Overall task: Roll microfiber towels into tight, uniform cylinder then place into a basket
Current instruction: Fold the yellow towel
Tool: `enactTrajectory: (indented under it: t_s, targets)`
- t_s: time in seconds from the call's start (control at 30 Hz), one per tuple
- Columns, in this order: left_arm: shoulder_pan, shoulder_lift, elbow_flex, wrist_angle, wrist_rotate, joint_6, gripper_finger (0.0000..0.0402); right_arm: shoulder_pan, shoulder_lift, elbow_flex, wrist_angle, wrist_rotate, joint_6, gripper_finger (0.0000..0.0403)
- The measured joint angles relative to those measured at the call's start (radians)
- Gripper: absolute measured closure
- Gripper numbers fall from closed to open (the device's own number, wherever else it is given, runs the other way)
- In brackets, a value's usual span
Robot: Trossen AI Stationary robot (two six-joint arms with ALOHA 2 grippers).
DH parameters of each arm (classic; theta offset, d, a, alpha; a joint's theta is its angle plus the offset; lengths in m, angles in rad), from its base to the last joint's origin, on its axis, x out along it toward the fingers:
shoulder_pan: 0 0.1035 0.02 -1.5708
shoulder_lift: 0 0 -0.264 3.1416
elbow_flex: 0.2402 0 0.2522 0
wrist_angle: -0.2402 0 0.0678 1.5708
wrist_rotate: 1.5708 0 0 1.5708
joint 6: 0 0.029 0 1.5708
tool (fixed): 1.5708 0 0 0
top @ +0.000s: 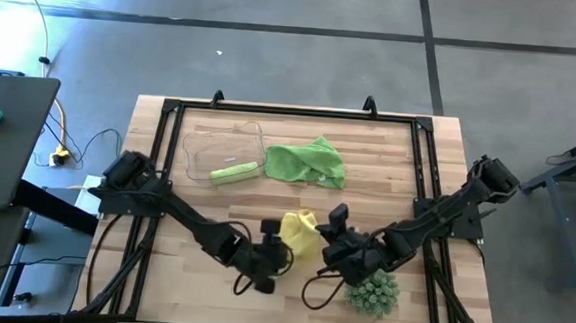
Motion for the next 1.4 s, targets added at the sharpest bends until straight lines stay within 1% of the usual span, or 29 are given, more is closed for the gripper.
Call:
enactTrajectory:
  t_s: [0.1, 0.2, 0.3, 0.5, 0.67, 0.83, 0.9, 1.0, 1.07, 1.13, 1.4]
  targets:
    - [0.026, 0.000, 0.000, 0.132, 0.003, 0.051, 0.0261, 0.001, 0.000, -0.001, 0.034, 0.011, -0.018, 0.0403]
    - [0.047, 0.000, 0.000, 0.241, 0.048, 0.099, 0.0261, -0.004, 0.000, -0.001, 0.061, 0.050, -0.019, 0.0403]
    - [0.062, 0.000, 0.000, 0.281, 0.063, 0.099, 0.0261, -0.012, 0.000, -0.002, 0.076, 0.053, -0.019, 0.0403]
    - [0.069, 0.000, 0.000, 0.281, 0.067, 0.072, 0.0261, -0.035, 0.000, -0.002, 0.117, 0.096, -0.019, 0.0403]
    - [0.069, 0.000, 0.000, 0.215, 0.058, 0.045, 0.0261, -0.055, 0.000, -0.002, 0.120, 0.098, -0.019, 0.0403]
    - [0.069, 0.000, 0.000, 0.072, 0.061, -0.014, 0.0261, -0.058, 0.000, -0.002, 0.132, 0.099, -0.039, 0.0403]
    - [0.069, 0.000, 0.000, 0.037, 0.095, -0.027, 0.0261, -0.060, 0.000, -0.002, 0.133, 0.099, -0.042, 0.0403]
    - [0.064, 0.000, 0.000, 0.011, 0.204, -0.051, 0.0261, -0.069, 0.000, -0.002, 0.134, 0.101, -0.029, 0.0403]
    - [0.060, 0.014, 0.000, -0.005, 0.253, -0.067, 0.0261, -0.075, 0.000, -0.002, 0.135, 0.105, -0.027, 0.0403]
    - [0.048, 0.030, -0.002, -0.043, 0.259, -0.068, 0.0261, -0.079, 0.000, -0.002, 0.144, 0.105, -0.027, 0.0403]
    - [0.012, 0.105, -0.002, -0.073, 0.255, -0.098, 0.0261, -0.079, 0.000, -0.001, 0.156, 0.105, -0.026, 0.0403]
